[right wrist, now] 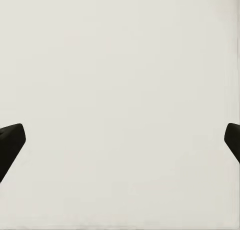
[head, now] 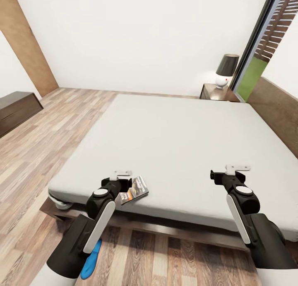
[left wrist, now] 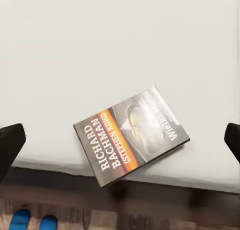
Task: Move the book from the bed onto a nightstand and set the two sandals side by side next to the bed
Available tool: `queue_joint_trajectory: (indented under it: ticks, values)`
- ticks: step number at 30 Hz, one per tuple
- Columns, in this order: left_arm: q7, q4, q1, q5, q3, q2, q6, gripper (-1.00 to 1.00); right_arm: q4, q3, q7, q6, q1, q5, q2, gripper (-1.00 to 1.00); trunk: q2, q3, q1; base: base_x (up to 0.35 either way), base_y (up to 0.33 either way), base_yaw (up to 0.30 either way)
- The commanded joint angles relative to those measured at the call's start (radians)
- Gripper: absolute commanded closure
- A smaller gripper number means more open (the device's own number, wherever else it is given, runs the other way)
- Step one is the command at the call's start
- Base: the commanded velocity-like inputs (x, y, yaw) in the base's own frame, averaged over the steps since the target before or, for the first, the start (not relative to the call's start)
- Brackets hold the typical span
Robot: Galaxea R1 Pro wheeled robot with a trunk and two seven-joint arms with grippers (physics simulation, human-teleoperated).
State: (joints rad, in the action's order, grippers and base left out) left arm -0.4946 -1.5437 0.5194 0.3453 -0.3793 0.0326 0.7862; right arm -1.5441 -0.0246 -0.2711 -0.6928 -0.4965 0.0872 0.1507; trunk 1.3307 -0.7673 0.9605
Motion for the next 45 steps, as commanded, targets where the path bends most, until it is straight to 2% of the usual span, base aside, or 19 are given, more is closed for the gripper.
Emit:
queue_joint_trajectory:
  ticks: [1,10,17,21,23,28,45]
  values:
    - [-0.01,-0.001,0.001,0.011,-0.001,0.0,0.002,-1.0,-0.001,-0.003,-0.01,-0.004,-0.001,0.009,0.001,-1.0,-0.007,0.004,-0.005,-0.324,0.0,0.0]
    - [-0.01,0.0,-0.002,0.011,-0.001,0.0,0.002,-1.0,-0.001,-0.002,-0.01,-0.004,-0.001,0.009,0.001,-1.0,-0.07,0.046,-0.039,-0.165,0.0,0.059]
    - [-0.01,0.0,-0.003,0.016,0.001,-0.002,0.002,-1.0,-0.001,-0.002,-0.01,-0.004,-0.001,0.009,0.001,-1.0,-0.07,0.054,-0.039,-0.015,0.0,0.2]
    - [-0.009,0.001,-0.004,0.028,0.007,-0.003,0.003,-1.0,-0.002,-0.001,-0.01,-0.004,-0.001,0.009,0.001,-1.0,-0.07,0.058,-0.039,-0.002,0.0,0.23]
    - [-0.008,0.002,-0.004,0.044,0.008,-0.005,0.003,-1.0,-0.001,-0.001,-0.01,-0.004,-0.001,0.009,0.001,-1.0,-0.07,0.06,-0.039,-0.001,0.0,0.194]
    - [-0.007,0.004,-0.005,0.054,0.007,-0.01,0.003,-1.0,-0.002,-0.001,-0.01,-0.004,-0.001,0.009,0.001,-1.0,-0.07,0.061,-0.039,0.0,0.0,0.063]
    - [-0.009,0.004,-0.031,0.04,0.007,-0.01,0.002,-1.0,-0.002,-0.002,-0.01,-0.004,-0.001,0.008,0.001,-1.0,-0.07,0.079,-0.039,0.0,0.0,0.095]
